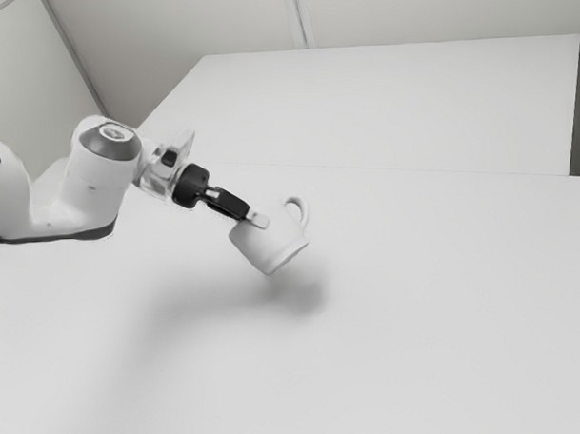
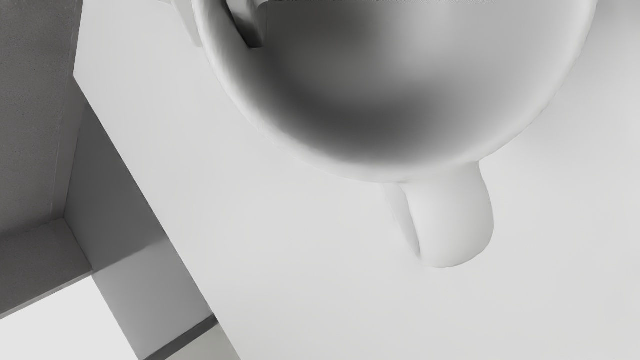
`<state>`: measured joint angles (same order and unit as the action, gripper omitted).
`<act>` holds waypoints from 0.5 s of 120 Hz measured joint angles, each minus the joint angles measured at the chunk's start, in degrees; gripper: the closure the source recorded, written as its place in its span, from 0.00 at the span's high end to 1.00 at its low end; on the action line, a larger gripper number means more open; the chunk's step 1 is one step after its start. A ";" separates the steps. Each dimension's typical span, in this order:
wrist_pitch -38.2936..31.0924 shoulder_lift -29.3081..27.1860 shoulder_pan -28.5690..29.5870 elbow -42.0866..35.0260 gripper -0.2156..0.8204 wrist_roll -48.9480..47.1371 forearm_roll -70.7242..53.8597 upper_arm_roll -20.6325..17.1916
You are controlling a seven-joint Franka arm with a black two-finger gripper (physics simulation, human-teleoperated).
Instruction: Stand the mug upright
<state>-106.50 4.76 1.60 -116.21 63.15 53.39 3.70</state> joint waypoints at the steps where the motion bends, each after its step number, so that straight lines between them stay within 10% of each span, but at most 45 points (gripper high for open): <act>1: -0.22 0.00 -0.03 0.58 0.09 -0.27 -1.37 -0.10; 60: -28.82 1.31 -0.19 -3.57 0.08 -25.50 -51.45 -4.27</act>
<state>-135.32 6.08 1.41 -119.78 37.65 1.94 -0.57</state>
